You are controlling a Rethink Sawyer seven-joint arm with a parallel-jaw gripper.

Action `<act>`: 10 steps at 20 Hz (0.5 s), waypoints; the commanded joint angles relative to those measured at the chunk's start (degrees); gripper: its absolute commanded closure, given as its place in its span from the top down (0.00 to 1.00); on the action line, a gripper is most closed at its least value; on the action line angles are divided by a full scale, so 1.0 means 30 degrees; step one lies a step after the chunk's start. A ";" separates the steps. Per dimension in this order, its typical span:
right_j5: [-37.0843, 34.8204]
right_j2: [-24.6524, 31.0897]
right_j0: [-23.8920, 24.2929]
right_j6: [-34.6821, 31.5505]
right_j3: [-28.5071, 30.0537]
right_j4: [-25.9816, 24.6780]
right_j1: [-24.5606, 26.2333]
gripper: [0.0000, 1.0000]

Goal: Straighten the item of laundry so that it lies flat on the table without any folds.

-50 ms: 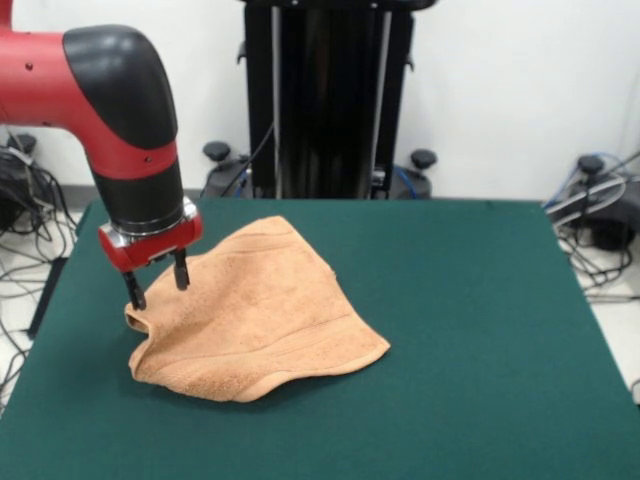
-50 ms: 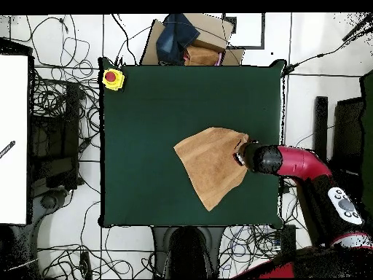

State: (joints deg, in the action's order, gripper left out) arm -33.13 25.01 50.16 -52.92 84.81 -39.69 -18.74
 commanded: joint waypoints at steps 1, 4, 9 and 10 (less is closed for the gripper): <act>0.0843 0.1981 0.0221 0.3165 -0.0212 -0.1300 0.0298 1.00; 0.0338 0.2446 0.0635 0.3586 -0.0020 -0.1202 -0.0011 1.00; -0.0407 0.3155 0.0907 0.4044 -0.0276 -0.1016 -0.0323 1.00; -0.0415 0.3235 0.0918 0.4000 -0.0246 -0.1058 -0.0399 1.00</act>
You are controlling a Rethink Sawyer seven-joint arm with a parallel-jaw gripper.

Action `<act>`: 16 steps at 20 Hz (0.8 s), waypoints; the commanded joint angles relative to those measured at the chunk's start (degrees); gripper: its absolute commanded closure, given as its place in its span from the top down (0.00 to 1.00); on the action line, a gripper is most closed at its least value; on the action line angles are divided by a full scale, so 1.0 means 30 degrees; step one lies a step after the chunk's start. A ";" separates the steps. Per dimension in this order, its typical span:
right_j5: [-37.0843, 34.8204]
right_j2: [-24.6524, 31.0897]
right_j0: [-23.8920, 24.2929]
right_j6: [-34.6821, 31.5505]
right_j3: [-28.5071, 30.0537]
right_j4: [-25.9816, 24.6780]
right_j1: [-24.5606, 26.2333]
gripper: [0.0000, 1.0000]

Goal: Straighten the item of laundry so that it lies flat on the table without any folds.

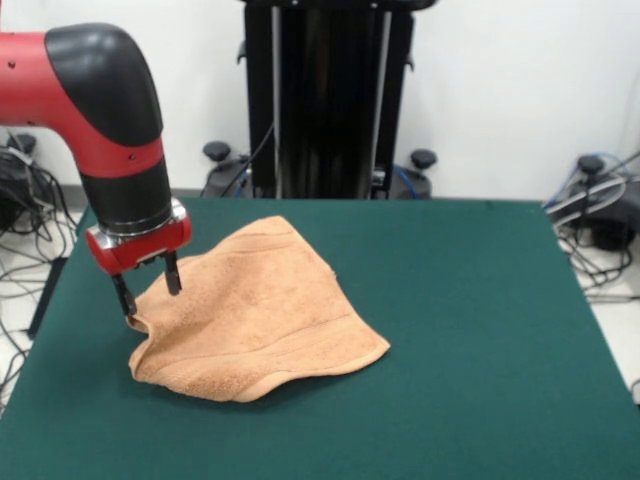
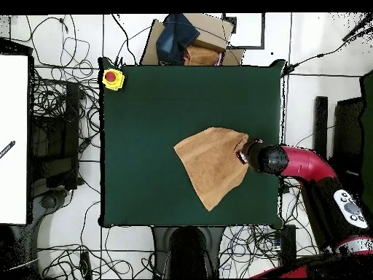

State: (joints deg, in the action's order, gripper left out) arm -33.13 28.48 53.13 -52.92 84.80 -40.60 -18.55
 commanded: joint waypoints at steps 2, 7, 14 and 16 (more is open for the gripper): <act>-0.0605 0.2278 0.0121 0.4107 -0.0182 -0.0758 -0.0686 1.00; -0.0823 0.2598 0.0050 0.4069 -0.0374 -0.0814 -0.0871 1.00; -0.0700 0.2597 0.0197 0.4189 -0.0796 -0.1200 -0.0405 1.00; -0.0740 0.2534 0.0140 0.4209 -0.1011 -0.1239 -0.0224 1.00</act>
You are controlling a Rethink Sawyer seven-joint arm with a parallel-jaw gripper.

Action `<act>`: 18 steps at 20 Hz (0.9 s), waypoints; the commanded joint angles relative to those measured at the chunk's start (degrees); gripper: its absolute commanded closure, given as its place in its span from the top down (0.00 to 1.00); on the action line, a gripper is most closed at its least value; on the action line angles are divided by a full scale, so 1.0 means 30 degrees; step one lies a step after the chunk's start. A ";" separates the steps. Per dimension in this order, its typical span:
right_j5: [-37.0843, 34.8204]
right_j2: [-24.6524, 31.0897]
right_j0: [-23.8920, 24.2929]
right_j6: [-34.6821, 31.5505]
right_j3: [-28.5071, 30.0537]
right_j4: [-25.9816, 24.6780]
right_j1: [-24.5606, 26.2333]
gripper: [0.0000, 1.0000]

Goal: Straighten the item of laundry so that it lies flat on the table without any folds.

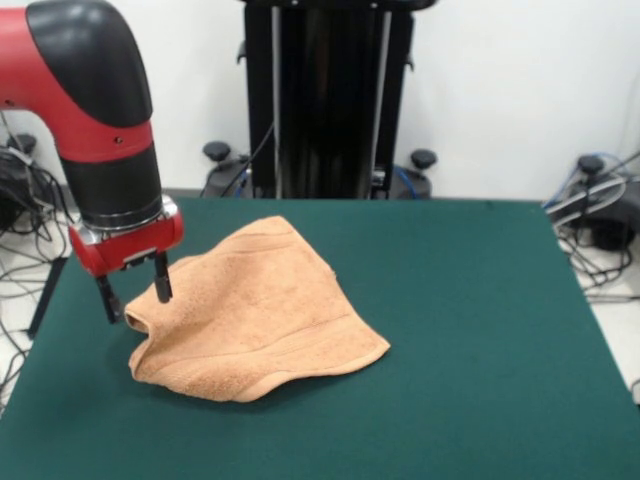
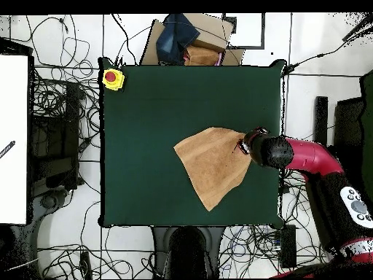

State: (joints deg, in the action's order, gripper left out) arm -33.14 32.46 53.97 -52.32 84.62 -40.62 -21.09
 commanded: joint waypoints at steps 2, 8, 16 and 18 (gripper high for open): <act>-0.0742 0.1119 -0.0173 0.3950 -0.1087 -0.1265 0.0793 1.00; -0.1021 0.0790 -0.0483 0.3610 -0.1402 -0.1299 0.1258 1.00; -0.1673 0.0424 -0.0757 0.3331 -0.1598 -0.1091 0.1693 1.00; -0.1921 0.0301 -0.0786 0.3304 -0.1650 -0.1017 0.1915 1.00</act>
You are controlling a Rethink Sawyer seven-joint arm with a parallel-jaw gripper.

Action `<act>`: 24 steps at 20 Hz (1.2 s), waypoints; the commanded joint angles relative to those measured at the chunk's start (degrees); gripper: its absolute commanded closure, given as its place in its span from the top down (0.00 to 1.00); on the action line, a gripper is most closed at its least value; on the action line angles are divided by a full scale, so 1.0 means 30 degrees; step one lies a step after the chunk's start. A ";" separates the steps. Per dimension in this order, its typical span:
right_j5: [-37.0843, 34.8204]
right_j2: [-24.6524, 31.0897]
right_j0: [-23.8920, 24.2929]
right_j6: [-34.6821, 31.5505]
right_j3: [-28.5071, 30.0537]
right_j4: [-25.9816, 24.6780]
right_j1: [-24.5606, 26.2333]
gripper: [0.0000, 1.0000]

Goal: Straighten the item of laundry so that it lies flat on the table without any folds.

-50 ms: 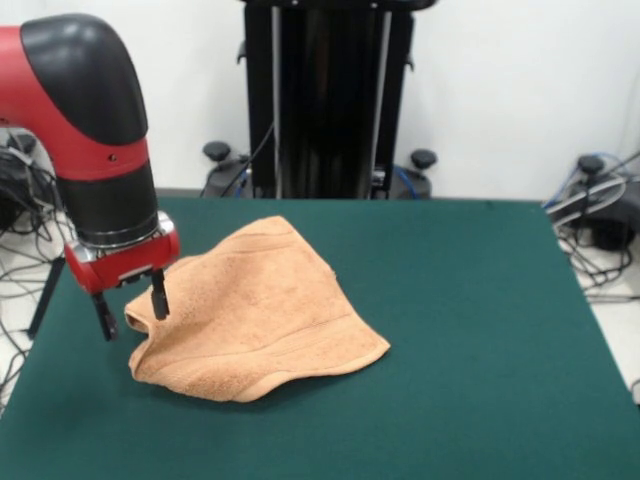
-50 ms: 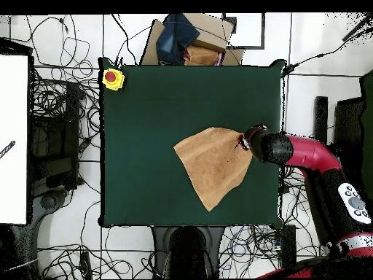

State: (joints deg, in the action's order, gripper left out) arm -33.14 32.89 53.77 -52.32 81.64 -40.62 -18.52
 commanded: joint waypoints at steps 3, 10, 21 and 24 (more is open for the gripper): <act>-0.2130 0.0017 -0.0756 0.3290 -0.0755 -0.0993 0.1275 1.00; -0.2400 -0.0421 -0.1155 0.2745 -0.1256 -0.1000 0.1681 1.00; -0.2110 -0.1308 -0.1561 0.2288 -0.1402 -0.1512 0.1608 1.00; -0.1878 -0.1394 -0.1581 0.2260 -0.1318 -0.1605 0.1382 1.00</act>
State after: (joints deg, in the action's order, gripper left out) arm -33.22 31.92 51.10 -52.32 79.80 -40.62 -14.61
